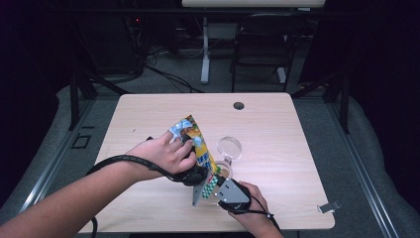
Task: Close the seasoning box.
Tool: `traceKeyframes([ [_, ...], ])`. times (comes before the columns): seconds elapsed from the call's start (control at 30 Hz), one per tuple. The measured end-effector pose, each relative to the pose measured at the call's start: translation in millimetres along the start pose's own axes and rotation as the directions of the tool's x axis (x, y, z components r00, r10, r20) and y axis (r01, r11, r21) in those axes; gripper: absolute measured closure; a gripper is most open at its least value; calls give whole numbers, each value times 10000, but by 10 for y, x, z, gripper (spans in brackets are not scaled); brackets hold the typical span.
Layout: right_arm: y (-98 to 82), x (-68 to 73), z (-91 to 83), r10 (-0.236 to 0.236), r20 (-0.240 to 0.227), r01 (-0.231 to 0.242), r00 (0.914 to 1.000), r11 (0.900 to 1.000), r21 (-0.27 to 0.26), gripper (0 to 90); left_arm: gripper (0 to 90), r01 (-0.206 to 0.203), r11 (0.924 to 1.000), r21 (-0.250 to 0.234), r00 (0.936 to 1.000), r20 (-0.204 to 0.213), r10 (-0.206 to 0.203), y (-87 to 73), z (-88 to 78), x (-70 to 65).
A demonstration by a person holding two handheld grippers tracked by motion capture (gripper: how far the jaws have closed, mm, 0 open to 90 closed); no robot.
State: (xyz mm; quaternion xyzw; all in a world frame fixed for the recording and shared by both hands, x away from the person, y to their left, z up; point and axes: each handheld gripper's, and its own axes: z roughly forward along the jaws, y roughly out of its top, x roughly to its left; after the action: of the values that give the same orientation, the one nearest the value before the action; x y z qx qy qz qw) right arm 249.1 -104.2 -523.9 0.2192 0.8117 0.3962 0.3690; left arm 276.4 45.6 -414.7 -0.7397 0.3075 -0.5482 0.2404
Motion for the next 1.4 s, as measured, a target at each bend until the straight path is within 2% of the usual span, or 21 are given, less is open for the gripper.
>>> traceKeyframes([
  [0.27,1,-1,2,12,-6,-12,10000,10000,-66,898,861,31,10000,-15,10000,7,-31,8,-18,22],
  [0.4,0,-1,1,12,-9,-12,10000,10000,-67,898,863,-142,9999,77,9999,-14,142,6,-21,28],
  [0.63,1,8,-4,2,13,-2,10000,10000,-57,898,863,-167,9998,61,9999,-42,167,10,-33,38],
  [0.83,5,9,-8,-6,-12,6,10000,10000,-87,898,863,-74,10000,9,10000,30,74,4,-39,39],
  [0.87,-3,22,4,181,-35,-182,9998,9994,-302,898,863,-100,9999,28,9999,27,100,5,-42,41],
  [0.93,4,12,-10,58,-20,-59,10000,9999,-121,898,863,-97,10000,24,10000,16,97,7,-43,43],
  [1.4,5,4,-29,166,-53,-167,9998,9998,-146,898,864,-147,9999,-12,9999,4,147,2,-52,64],
])
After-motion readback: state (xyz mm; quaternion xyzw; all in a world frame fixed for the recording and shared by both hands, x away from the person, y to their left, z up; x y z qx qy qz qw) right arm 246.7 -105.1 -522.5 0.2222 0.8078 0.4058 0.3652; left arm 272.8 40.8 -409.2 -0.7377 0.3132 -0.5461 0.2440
